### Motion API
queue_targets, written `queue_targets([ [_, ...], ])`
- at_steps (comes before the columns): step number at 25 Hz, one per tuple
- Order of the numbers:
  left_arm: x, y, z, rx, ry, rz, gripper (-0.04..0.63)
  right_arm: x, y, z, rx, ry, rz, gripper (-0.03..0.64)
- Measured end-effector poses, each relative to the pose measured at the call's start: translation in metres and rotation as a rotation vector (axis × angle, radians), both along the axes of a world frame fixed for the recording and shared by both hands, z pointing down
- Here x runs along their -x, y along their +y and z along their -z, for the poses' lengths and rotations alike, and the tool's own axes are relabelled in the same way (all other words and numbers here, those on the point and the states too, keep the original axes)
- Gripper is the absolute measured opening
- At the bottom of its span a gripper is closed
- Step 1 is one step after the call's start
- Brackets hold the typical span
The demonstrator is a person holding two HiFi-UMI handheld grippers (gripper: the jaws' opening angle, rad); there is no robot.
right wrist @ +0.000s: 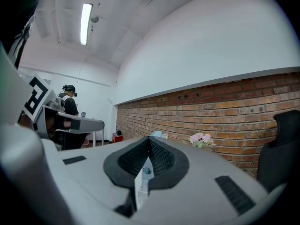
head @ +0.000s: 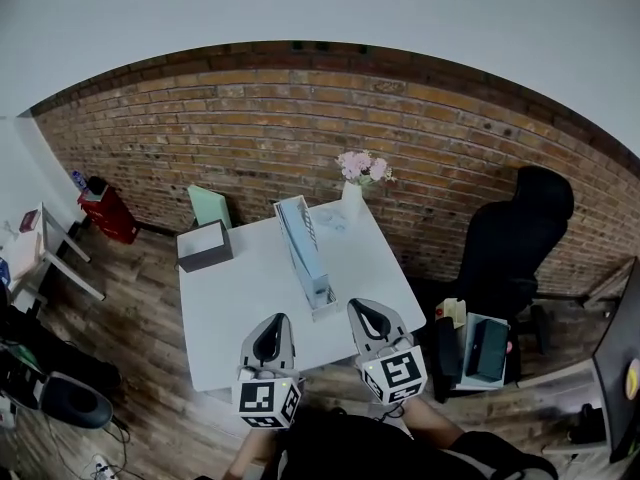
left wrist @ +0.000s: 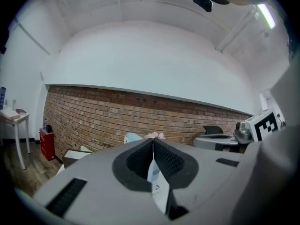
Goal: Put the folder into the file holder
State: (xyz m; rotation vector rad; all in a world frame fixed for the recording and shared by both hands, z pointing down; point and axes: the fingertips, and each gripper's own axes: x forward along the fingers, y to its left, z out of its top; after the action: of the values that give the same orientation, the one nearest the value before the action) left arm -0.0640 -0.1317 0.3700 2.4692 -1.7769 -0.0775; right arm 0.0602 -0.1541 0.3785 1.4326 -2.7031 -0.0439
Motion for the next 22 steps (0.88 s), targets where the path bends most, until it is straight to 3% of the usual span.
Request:
queue_targets([
  [22,-0.008,0.003,-0.003,0.002,-0.01,0.004,0.023,-0.008,0.006,0.005,-0.024,-0.011,0.016,0.008],
])
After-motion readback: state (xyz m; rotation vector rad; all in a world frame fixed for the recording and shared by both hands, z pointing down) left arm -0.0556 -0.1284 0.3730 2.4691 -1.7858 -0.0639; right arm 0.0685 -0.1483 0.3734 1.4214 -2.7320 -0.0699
